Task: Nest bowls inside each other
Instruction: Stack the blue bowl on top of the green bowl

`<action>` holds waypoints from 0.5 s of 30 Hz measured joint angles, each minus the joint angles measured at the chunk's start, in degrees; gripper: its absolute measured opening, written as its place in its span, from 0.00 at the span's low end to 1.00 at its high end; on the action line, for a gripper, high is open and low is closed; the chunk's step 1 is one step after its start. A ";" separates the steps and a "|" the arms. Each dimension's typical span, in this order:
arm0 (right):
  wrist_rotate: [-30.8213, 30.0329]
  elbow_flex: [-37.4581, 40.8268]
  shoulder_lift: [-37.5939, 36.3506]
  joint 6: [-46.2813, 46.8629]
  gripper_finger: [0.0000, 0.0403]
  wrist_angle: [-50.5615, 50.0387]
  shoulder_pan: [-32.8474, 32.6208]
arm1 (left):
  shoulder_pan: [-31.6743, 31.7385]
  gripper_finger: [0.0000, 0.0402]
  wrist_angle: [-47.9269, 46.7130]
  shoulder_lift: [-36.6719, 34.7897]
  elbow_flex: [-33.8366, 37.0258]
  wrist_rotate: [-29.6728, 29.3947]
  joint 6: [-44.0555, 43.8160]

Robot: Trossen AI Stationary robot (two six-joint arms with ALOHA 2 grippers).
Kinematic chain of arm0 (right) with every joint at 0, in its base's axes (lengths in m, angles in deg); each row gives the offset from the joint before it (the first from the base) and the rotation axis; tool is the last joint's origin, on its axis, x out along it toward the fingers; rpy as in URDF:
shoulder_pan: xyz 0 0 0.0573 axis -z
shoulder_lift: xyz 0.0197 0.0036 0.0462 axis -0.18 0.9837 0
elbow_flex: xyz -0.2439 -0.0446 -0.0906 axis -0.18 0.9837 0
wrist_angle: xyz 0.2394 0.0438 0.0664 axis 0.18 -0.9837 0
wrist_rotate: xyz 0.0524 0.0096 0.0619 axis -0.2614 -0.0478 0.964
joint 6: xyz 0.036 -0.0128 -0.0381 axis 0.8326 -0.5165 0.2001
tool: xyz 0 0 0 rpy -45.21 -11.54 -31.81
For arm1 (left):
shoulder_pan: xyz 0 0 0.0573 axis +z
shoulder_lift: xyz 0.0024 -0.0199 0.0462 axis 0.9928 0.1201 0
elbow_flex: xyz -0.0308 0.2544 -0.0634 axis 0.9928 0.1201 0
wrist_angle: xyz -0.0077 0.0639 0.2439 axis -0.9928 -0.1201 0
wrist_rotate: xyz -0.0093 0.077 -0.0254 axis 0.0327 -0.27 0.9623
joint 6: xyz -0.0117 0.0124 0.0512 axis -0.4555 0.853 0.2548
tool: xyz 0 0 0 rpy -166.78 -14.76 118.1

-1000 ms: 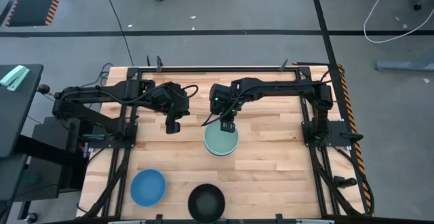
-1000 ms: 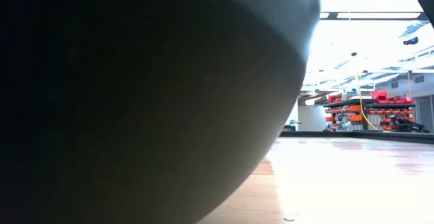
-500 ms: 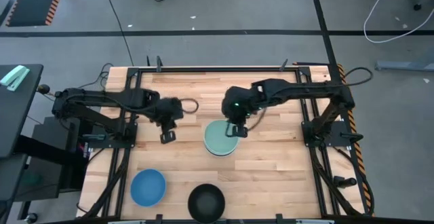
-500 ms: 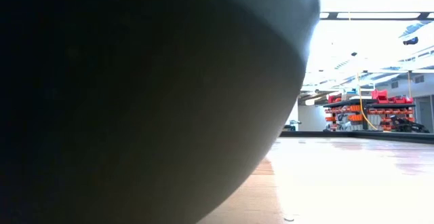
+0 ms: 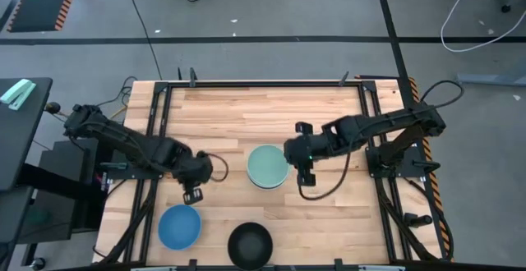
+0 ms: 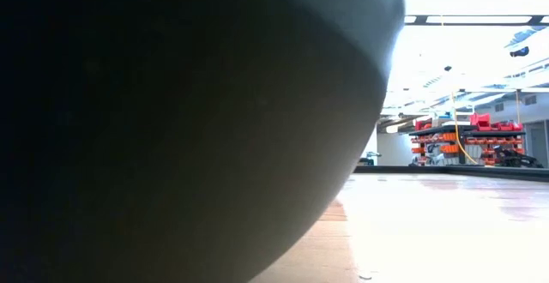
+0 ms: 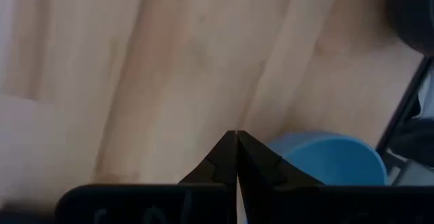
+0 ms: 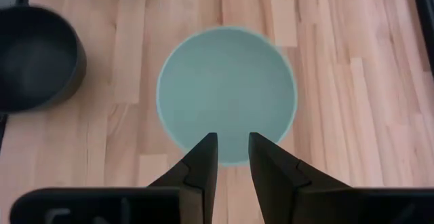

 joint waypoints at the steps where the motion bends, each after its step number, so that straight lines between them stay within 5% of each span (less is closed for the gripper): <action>1: -0.63 0.79 -0.25 0.65 0.23 -0.04 -0.74 | -1.61 0.04 0.02 0.00 0.00 -0.06 -1.89; 15: -5.93 11.48 -5.41 10.87 0.23 10.18 -10.66 | -20.29 0.05 1.61 0.49 0.00 -9.68 -27.63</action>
